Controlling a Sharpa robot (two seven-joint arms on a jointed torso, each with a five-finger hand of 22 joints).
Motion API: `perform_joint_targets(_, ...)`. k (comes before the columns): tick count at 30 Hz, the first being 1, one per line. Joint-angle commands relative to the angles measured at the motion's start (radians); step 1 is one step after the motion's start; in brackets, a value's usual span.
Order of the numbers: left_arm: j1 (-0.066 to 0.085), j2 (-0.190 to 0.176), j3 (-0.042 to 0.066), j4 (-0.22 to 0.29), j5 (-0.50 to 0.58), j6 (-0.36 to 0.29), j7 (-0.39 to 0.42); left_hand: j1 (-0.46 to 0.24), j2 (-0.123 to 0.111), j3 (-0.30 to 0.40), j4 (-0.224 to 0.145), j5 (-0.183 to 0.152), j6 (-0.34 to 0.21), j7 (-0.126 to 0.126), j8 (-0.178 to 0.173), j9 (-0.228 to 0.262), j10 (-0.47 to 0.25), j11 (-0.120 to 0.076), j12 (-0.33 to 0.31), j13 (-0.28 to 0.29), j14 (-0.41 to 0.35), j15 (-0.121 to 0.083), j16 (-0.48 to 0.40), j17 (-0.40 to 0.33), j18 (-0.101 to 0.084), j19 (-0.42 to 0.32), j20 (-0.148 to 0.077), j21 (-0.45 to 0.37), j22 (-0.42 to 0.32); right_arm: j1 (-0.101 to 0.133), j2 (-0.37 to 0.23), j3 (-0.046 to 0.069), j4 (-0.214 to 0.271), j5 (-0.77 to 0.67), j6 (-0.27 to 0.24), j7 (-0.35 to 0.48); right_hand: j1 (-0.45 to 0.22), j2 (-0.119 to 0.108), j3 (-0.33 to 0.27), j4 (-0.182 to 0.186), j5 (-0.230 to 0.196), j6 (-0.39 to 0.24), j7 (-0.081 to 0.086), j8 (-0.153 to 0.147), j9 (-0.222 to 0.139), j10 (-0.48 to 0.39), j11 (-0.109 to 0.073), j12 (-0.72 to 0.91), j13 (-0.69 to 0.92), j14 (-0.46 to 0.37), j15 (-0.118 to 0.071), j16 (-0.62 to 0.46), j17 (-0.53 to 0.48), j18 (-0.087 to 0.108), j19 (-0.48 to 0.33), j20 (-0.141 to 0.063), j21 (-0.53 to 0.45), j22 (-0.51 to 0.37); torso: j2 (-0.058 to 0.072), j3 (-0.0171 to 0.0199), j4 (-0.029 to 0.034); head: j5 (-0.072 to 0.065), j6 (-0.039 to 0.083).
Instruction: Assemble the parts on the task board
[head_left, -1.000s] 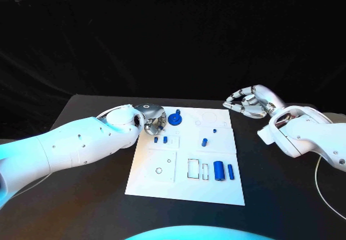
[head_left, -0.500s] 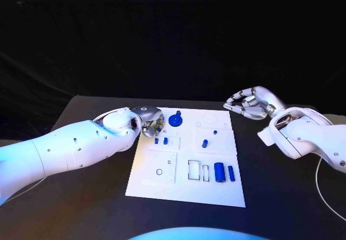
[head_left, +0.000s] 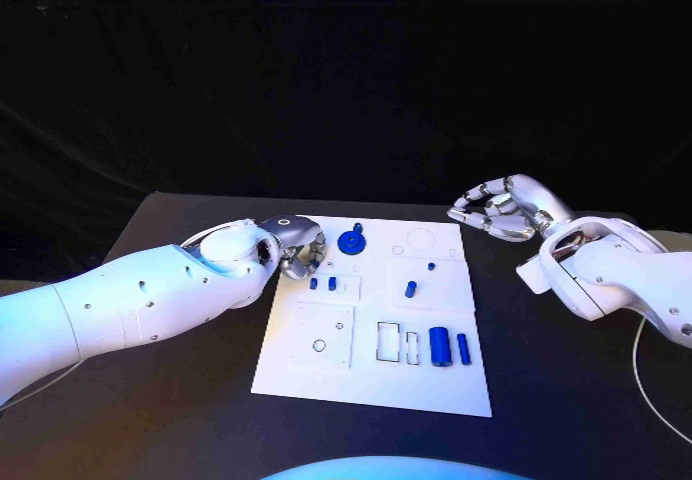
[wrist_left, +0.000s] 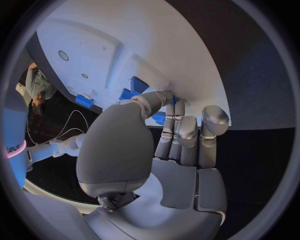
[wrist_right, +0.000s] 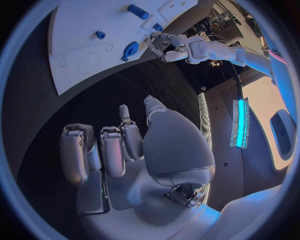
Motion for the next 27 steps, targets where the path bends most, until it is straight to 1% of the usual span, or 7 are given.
perform_joint_targets(1,-0.011,-0.005,-0.005,0.008,0.007,0.030,-0.009,-0.008,0.001,0.007,0.000,0.002,0.005,0.001,0.007,0.003,0.002,0.004,0.006,0.000,0.005,-0.001,0.005,-0.001,-0.002,0.000,-0.001,0.004,0.001,-0.001,0.000,0.000,0.001,-0.010,0.001,0.004,0.004,0.007,0.001,0.000,-0.004,0.000,-0.008,0.005,0.001,0.002,-0.006,-0.002,0.081,0.069,-0.007,-0.005,0.099,0.006,0.042,-0.006,-0.004,0.196,0.001,0.0002,0.0002,-0.001,-0.001)
perform_joint_targets(7,-0.011,-0.018,0.009,0.030,0.010,0.017,-0.010,-0.010,0.000,0.008,0.001,0.002,0.006,0.001,0.008,0.004,0.001,0.005,0.006,0.000,0.005,-0.001,0.005,-0.002,-0.002,-0.001,-0.001,0.004,0.001,-0.001,0.000,0.000,0.001,-0.010,0.001,0.004,0.004,0.006,0.000,0.000,-0.006,0.000,-0.008,0.005,0.001,0.002,-0.006,-0.001,0.081,0.069,-0.007,-0.005,0.099,0.006,0.042,-0.006,-0.004,0.196,0.000,0.0001,0.0011,-0.001,0.000)
perform_joint_targets(12,-0.010,-0.028,0.017,0.045,0.014,0.006,-0.012,-0.016,-0.003,0.012,0.002,0.002,0.008,0.002,0.011,0.010,-0.006,0.008,0.003,-0.003,0.005,0.001,0.006,0.004,0.000,-0.007,-0.001,-0.002,-0.008,-0.001,0.000,0.000,0.001,-0.010,0.001,0.005,0.004,0.006,0.000,0.000,-0.006,0.000,-0.008,0.005,0.001,0.002,-0.006,-0.001,0.081,0.069,-0.007,-0.005,0.099,0.006,0.042,-0.006,-0.004,0.196,0.000,0.0009,0.0004,0.001,0.001)
perform_joint_targets(17,-0.010,-0.031,0.021,0.052,0.017,-0.007,-0.013,-0.021,-0.007,0.018,0.003,0.002,0.009,0.004,0.013,0.016,-0.018,0.013,-0.003,-0.006,0.005,0.005,0.008,0.016,0.002,-0.016,0.002,-0.009,-0.017,-0.001,0.000,0.000,0.002,-0.010,0.001,0.005,0.003,0.006,0.000,0.000,-0.008,0.000,-0.008,0.006,0.001,0.002,-0.006,-0.002,0.081,0.069,-0.007,-0.006,0.098,0.006,0.042,-0.006,-0.004,0.196,0.001,0.0000,-0.0005,0.001,0.003)
perform_joint_targets(22,-0.009,-0.034,0.025,0.059,0.020,-0.020,-0.014,-0.024,-0.008,0.020,0.004,0.001,0.009,0.005,0.014,0.019,-0.023,0.015,-0.006,-0.008,0.004,0.007,0.009,0.018,0.002,-0.017,0.003,-0.010,-0.018,-0.001,-0.001,0.000,0.002,-0.010,0.000,0.005,0.003,0.006,0.000,0.000,-0.008,0.000,-0.008,0.006,0.001,0.002,-0.006,-0.002,0.081,0.069,-0.007,-0.006,0.098,0.006,0.042,-0.006,-0.004,0.196,0.001,0.0004,-0.0004,0.000,0.003)
perform_joint_targets(27,-0.009,-0.036,0.031,0.068,0.022,-0.026,-0.015,-0.024,-0.009,0.020,0.004,0.001,0.009,0.005,0.015,0.020,-0.024,0.015,-0.006,-0.008,0.004,0.008,0.009,0.018,0.002,-0.018,0.004,-0.010,-0.019,-0.001,-0.001,0.000,0.002,-0.010,0.000,0.005,0.003,0.006,0.000,0.000,-0.008,0.000,-0.008,0.006,0.001,0.002,-0.006,-0.002,0.081,0.069,-0.007,-0.006,0.098,0.006,0.042,-0.006,-0.004,0.196,0.000,0.0005,-0.0006,0.000,0.003)
